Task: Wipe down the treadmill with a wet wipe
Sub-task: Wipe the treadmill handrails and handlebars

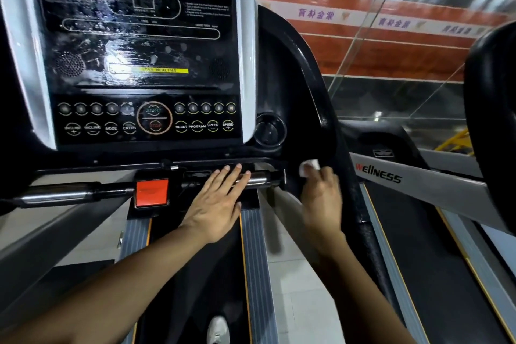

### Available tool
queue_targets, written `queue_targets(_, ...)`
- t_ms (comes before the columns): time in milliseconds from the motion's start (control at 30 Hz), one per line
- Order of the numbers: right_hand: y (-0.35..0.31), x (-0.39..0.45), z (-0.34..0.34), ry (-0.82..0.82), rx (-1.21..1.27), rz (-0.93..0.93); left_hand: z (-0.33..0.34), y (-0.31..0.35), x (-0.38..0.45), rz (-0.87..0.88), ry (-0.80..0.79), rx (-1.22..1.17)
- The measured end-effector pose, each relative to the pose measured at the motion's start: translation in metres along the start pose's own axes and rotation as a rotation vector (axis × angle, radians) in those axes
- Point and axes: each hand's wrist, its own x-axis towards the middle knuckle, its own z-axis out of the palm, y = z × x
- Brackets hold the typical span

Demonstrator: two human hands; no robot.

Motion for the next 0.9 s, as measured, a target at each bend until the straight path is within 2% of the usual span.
queue_targets(133,-0.009,-0.001,0.005,0.086,0.078,0.123,-0.001,0.003,-0.011,-0.021,0.008,0.002)
queue_targets(267,-0.048,-0.003,0.039,0.005,0.166,-0.007,-0.009,0.003,-0.029,-0.054,0.002,-0.013)
queue_targets(333,-0.057,-0.001,0.041,-0.053,0.161,-0.002,-0.016,0.002,-0.042,-0.078,0.009,-0.021)
queue_targets(500,-0.051,-0.007,0.058,0.082,0.149,-0.068,-0.029,-0.005,-0.081,-0.162,0.017,0.015)
queue_targets(633,-0.093,-0.019,0.072,0.092,0.19,-0.136,-0.029,-0.017,-0.114,-0.178,0.013,-0.045)
queue_targets(700,-0.115,-0.021,0.069,0.043,0.31,-0.138,-0.035,-0.023,-0.131,-0.183,0.031,-0.054)
queue_targets(800,-0.127,-0.022,0.074,-0.001,0.454,-0.038,-0.047,-0.036,-0.16,-0.245,0.089,-0.073)
queue_targets(900,-0.162,-0.038,0.066,0.01,0.597,-0.094,-0.059,-0.061,-0.196,-0.36,0.137,-0.075)
